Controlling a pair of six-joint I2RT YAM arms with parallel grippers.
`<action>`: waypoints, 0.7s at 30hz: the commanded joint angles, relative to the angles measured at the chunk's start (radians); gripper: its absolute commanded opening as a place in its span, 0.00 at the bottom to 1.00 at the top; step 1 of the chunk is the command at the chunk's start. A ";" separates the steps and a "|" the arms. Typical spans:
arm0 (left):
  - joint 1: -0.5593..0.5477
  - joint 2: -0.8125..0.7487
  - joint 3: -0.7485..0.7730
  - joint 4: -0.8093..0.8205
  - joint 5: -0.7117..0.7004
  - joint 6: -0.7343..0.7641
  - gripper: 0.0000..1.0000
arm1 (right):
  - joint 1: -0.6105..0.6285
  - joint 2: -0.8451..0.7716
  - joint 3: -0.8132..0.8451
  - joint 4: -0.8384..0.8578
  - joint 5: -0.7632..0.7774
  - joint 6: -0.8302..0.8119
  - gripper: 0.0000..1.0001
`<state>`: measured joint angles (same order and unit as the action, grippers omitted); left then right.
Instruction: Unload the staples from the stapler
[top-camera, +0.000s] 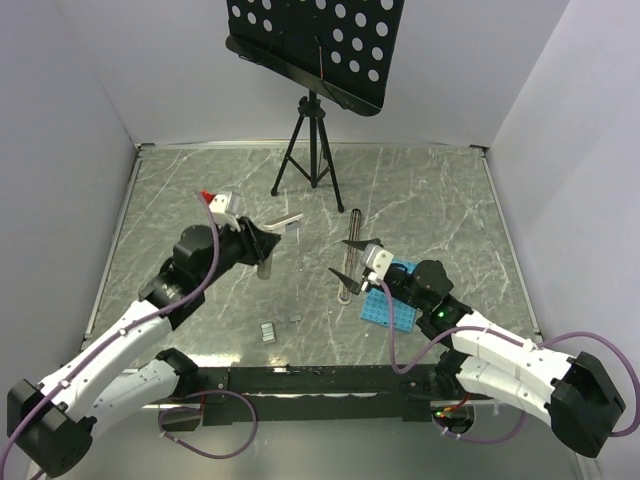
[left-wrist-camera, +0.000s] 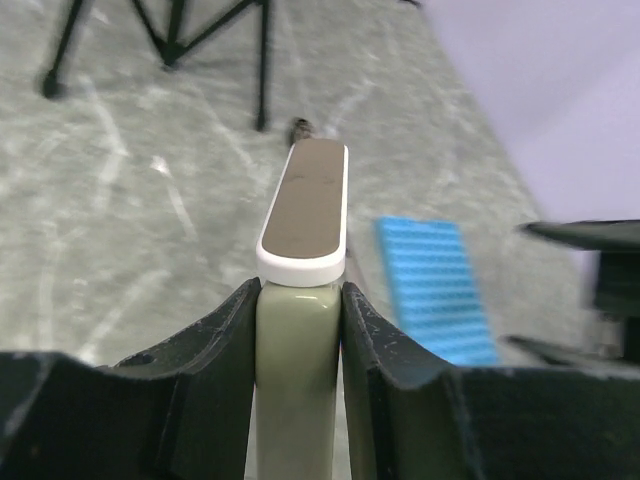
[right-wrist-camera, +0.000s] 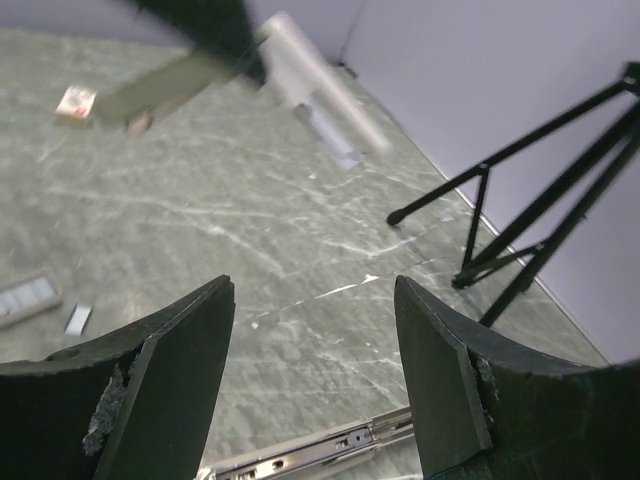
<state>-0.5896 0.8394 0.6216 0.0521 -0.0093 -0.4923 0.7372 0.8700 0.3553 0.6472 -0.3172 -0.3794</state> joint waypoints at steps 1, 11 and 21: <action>0.007 0.059 0.171 -0.314 0.207 -0.156 0.01 | 0.005 -0.005 0.086 -0.112 -0.140 -0.125 0.72; 0.008 0.084 0.211 -0.443 0.425 -0.336 0.01 | 0.122 0.056 0.073 -0.104 -0.038 -0.242 0.84; 0.016 0.122 0.138 -0.225 0.678 -0.615 0.01 | 0.312 0.089 0.001 0.075 0.282 -0.473 0.82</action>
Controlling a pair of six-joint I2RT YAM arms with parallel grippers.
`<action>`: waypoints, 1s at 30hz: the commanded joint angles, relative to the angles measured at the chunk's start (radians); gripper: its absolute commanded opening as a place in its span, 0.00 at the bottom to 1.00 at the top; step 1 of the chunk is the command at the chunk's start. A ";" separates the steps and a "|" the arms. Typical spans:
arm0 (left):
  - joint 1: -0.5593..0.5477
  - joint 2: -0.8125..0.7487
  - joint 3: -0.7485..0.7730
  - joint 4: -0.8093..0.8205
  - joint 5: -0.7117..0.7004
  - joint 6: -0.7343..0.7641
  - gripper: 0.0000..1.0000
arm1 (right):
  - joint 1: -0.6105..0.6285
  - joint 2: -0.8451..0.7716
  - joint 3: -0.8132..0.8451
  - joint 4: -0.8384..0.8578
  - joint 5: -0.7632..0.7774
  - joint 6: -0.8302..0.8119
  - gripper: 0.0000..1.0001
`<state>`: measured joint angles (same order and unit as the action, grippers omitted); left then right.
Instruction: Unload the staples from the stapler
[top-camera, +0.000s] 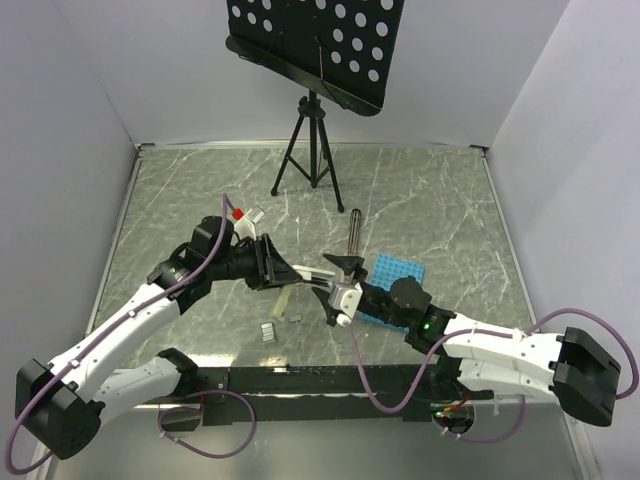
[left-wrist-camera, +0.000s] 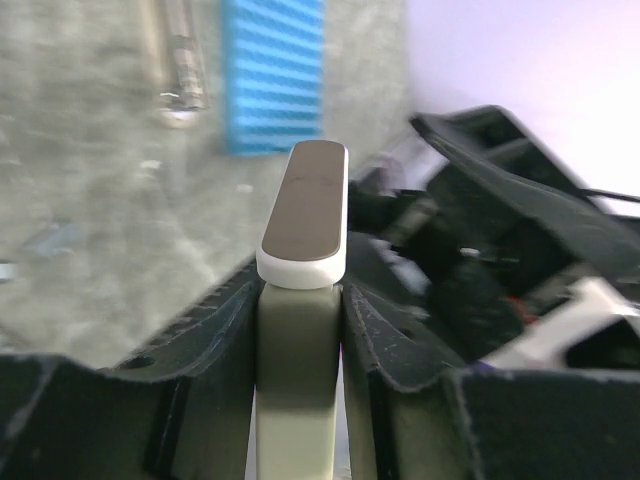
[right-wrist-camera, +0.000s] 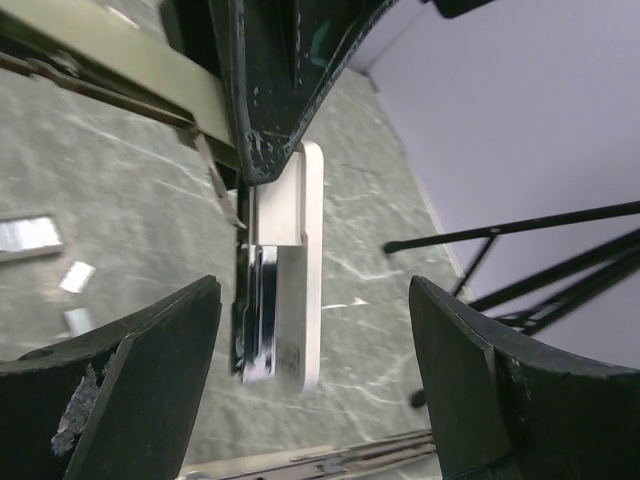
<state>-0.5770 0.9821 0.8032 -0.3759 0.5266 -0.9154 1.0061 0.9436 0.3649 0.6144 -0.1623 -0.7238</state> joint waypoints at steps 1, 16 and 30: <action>0.002 -0.019 -0.064 0.236 0.165 -0.220 0.01 | 0.054 0.021 -0.006 0.110 0.142 -0.172 0.81; 0.002 -0.019 -0.113 0.333 0.205 -0.382 0.01 | 0.187 0.173 -0.033 0.273 0.375 -0.368 0.55; 0.114 0.044 0.043 0.122 0.200 -0.183 0.48 | 0.198 0.193 -0.029 0.267 0.409 -0.283 0.00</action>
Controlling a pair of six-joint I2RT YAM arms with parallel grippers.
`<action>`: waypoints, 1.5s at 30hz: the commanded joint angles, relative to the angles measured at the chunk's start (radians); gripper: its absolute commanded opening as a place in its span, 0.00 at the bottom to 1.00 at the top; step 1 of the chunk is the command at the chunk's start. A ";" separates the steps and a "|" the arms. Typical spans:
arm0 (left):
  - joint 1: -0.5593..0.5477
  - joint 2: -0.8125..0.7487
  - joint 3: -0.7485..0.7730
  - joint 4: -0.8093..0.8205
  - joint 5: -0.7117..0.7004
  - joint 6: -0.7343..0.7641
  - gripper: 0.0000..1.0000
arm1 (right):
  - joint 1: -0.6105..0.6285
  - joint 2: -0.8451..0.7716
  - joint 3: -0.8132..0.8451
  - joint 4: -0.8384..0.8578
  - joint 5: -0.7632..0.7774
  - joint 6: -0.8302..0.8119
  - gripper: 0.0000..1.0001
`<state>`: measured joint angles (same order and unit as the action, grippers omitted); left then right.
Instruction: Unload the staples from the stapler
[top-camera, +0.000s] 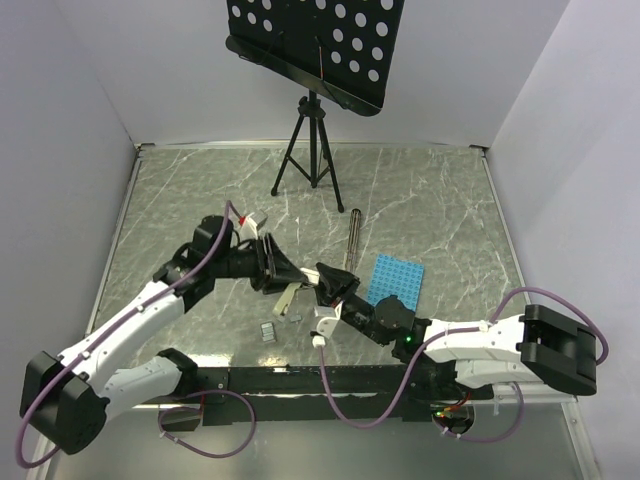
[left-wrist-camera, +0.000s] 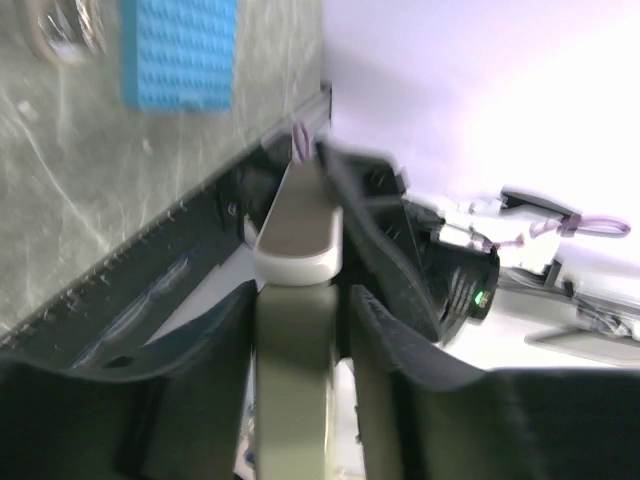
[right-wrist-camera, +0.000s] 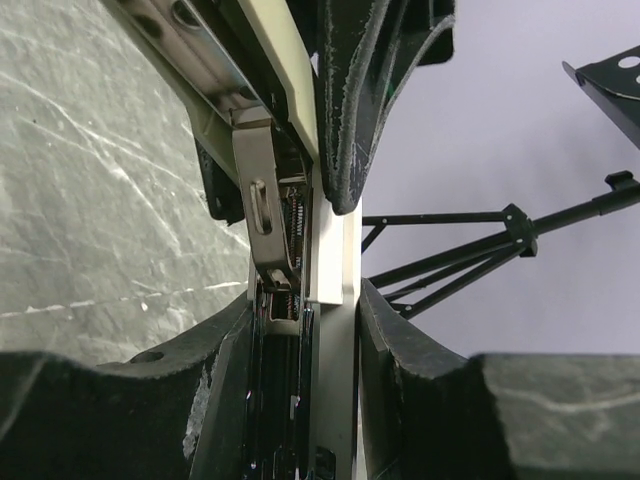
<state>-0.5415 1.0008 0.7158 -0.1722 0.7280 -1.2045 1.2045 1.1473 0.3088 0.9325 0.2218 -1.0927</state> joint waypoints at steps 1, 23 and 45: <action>0.093 0.033 0.151 -0.117 -0.004 0.134 0.51 | 0.001 -0.012 0.035 -0.072 0.019 0.111 0.00; 0.259 -0.239 0.254 -0.320 -1.115 0.611 0.99 | -0.210 0.301 0.486 -0.638 -0.027 1.213 0.00; 0.261 -0.284 0.116 -0.256 -1.022 0.701 0.99 | -0.398 0.770 0.800 -0.765 -0.013 1.367 0.05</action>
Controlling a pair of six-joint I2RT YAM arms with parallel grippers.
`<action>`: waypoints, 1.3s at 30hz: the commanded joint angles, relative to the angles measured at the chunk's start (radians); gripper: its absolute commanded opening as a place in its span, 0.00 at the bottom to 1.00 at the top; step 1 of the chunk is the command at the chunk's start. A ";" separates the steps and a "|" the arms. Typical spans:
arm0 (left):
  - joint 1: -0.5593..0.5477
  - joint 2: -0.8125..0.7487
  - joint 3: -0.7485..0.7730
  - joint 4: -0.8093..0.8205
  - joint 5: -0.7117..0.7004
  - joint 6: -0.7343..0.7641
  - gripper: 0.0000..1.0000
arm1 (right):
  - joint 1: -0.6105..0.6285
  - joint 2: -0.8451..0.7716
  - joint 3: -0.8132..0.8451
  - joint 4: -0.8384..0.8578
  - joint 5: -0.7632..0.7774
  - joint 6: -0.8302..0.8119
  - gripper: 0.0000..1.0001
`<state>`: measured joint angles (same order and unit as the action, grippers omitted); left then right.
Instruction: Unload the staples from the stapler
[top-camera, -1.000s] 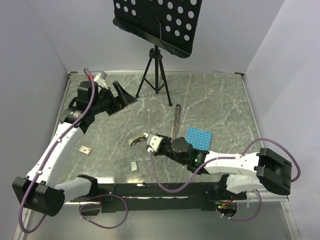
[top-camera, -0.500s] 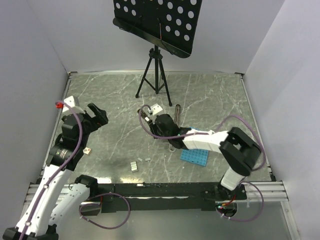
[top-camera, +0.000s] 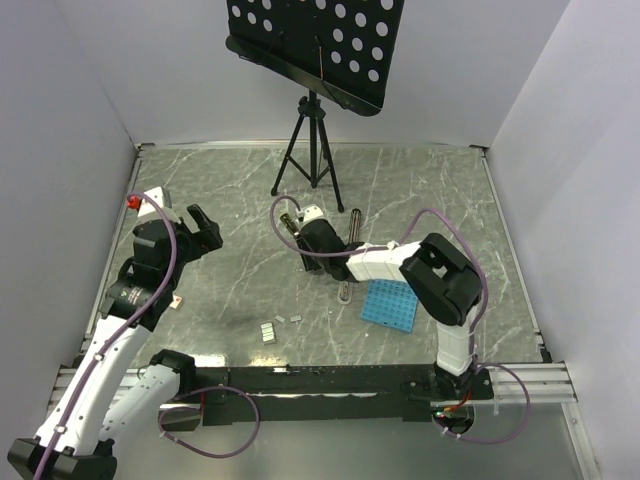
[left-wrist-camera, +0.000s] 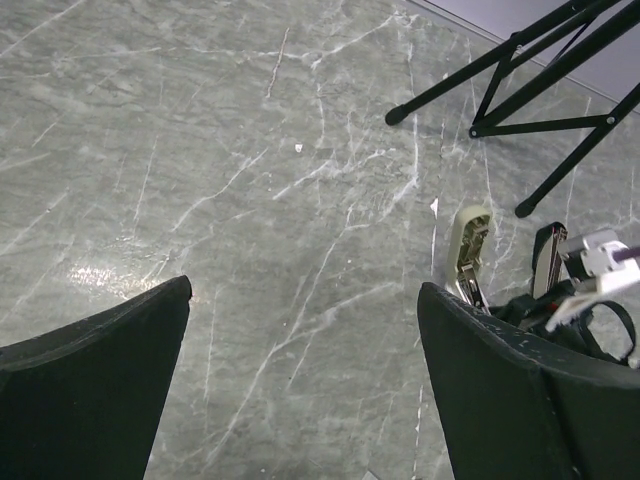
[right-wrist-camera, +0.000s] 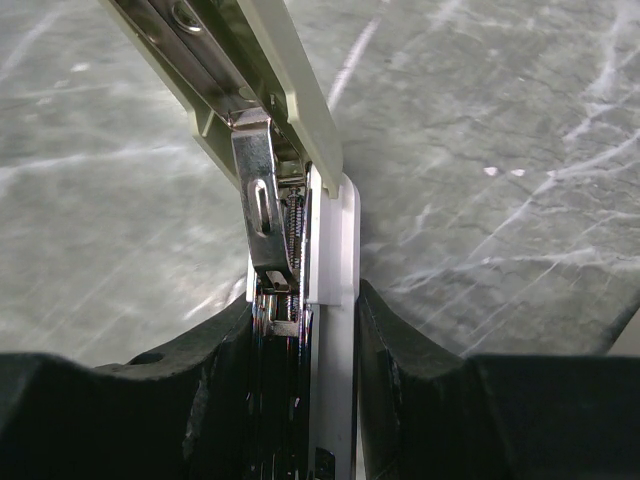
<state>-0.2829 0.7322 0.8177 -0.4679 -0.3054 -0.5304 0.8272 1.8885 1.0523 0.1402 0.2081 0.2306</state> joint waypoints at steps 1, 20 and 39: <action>0.002 -0.019 0.014 0.040 0.009 0.027 0.99 | -0.022 0.032 0.055 0.029 0.002 0.045 0.07; 0.002 -0.002 0.012 0.041 0.037 0.032 0.99 | -0.025 0.012 -0.003 0.056 0.025 0.036 0.25; 0.002 0.013 0.012 0.045 0.065 0.036 0.99 | -0.026 -0.019 -0.040 0.085 0.017 0.027 0.50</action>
<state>-0.2829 0.7383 0.8177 -0.4675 -0.2581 -0.5117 0.8070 1.9133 1.0348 0.1982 0.2184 0.2604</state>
